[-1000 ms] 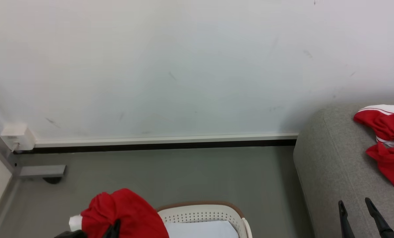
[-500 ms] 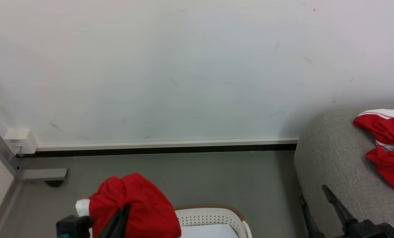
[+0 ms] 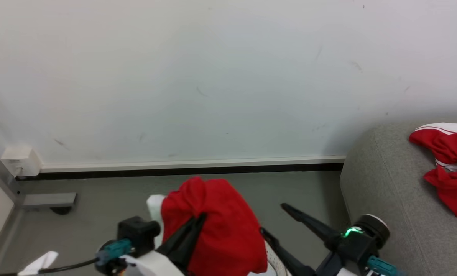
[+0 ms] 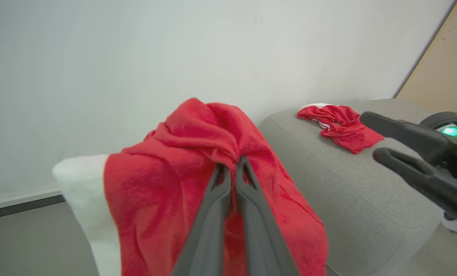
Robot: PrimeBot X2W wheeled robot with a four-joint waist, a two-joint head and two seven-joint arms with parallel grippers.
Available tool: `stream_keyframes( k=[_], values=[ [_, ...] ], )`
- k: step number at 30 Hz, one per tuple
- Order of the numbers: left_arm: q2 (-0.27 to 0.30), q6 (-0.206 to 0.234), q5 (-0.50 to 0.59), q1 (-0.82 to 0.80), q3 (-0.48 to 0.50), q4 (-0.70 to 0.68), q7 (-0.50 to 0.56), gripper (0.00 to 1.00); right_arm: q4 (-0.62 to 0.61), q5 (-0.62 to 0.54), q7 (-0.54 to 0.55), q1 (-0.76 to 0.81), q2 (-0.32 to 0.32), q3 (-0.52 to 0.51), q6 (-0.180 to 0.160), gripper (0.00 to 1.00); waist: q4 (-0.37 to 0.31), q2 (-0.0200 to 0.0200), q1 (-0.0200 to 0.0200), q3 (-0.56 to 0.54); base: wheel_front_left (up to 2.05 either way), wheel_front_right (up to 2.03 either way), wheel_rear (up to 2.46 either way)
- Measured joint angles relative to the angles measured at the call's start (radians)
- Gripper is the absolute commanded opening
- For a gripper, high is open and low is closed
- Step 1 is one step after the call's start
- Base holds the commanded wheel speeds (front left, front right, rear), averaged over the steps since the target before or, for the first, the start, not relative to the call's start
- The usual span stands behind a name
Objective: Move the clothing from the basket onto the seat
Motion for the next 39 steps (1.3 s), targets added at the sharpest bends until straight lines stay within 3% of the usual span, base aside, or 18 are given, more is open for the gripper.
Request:
stream_keyframes(
  k=[4, 15, 27, 28, 29, 30, 31, 39],
  values=[
    [-0.04, -0.026, 0.011, -0.043, -0.059, 0.023, 0.014, 0.0, -0.006, 0.045, 0.017, -0.054, -0.019, 0.09, 0.0, 1.0, 0.003, 0.0, 0.0, 0.0, 0.0, 0.0, 0.0],
    [-0.104, -0.072, 0.012, -0.099, -0.148, 0.049, 0.049, 0.0, 0.046, 0.059, 0.035, -0.114, -0.049, 0.205, 0.0, 1.0, 0.005, 0.0, 0.0, 0.005, 0.0, 0.0, 0.0],
    [-0.119, -0.104, -0.063, -0.099, -0.174, 0.024, 0.104, 0.0, 0.084, 0.039, 0.034, -0.14, -0.054, 0.222, 0.0, 1.0, -0.007, 0.0, 0.0, 0.005, 0.0, 0.0, 0.0],
    [-0.122, -0.104, -0.067, -0.098, -0.175, 0.021, 0.105, 0.0, 0.087, 0.039, 0.034, -0.14, -0.053, 0.223, 0.0, 0.85, -0.008, 0.0, 0.0, 0.006, 0.0, 0.0, 0.0],
    [-0.124, -0.104, -0.067, -0.098, -0.176, 0.018, 0.108, 0.0, 0.09, 0.039, 0.039, -0.14, -0.051, 0.223, 0.0, 0.45, -0.008, 0.0, 0.0, 0.006, 0.0, 0.0, 0.0],
    [-0.124, -0.104, -0.07, -0.098, -0.178, 0.016, 0.111, 0.0, 0.094, 0.041, 0.043, -0.139, -0.051, 0.223, 0.0, 0.29, -0.009, 0.0, 0.0, 0.007, 0.0, 0.0, 0.0],
    [-0.124, -0.105, -0.074, -0.098, -0.178, 0.015, 0.112, 0.0, 0.097, 0.043, 0.044, -0.139, -0.05, 0.222, 0.0, 0.02, -0.009, 0.0, 0.0, 0.008, 0.0, 0.0, 0.0],
    [-0.12, -0.102, -0.083, -0.096, -0.177, 0.01, 0.11, 0.0, 0.099, 0.061, 0.042, -0.133, -0.045, 0.193, 0.001, 0.0, -0.019, 0.0, 0.0, 0.014, 0.0, 0.0, 0.0]
  ],
)
